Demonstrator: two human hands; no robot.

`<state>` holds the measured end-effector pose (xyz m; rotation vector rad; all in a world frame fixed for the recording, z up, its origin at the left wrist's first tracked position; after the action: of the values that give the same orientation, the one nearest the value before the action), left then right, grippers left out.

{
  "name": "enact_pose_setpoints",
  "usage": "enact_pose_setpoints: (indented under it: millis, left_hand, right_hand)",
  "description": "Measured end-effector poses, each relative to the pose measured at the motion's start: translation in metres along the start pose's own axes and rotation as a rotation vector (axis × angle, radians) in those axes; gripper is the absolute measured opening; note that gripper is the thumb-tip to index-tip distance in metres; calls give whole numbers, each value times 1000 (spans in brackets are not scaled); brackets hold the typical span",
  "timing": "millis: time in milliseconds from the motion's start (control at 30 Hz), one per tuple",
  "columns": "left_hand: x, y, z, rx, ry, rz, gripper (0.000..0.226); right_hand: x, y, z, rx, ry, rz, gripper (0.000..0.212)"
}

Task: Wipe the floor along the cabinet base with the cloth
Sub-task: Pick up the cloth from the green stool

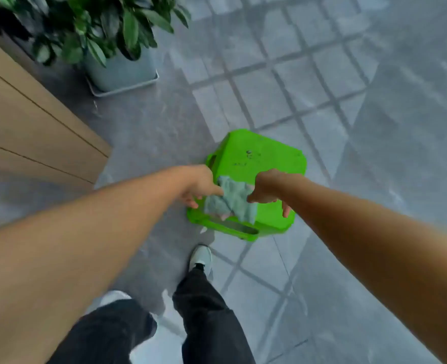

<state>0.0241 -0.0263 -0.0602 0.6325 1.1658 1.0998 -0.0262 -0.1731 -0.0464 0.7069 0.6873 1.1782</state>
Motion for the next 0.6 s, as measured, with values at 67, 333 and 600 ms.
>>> enact_pose_setpoints:
  millis: [67,333,600]
  left_hand:
    - [5,-51,-29,-91,-43,-45,52]
    - [73,-144,-96,-620,555,-160,56]
    - [177,-158,-84,-266,1445,68,27]
  right_hand:
    - [-4,-43,-48,24,-97,-15,65]
    - [-3,-105,-132,-675,-839,-381,34]
    - [128,-117,-73,-811,-714,43,24]
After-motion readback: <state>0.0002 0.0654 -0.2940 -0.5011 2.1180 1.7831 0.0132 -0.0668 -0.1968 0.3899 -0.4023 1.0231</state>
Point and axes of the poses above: each hand's wrist, its own y-axis away from the middle knuckle, its own z-axis out of the back of the hand, x = y × z, the point moved 7 cm from there along -y, towards the middle knuckle, and after that the axes turned 4 degrees about y, right-handed, at the moved point
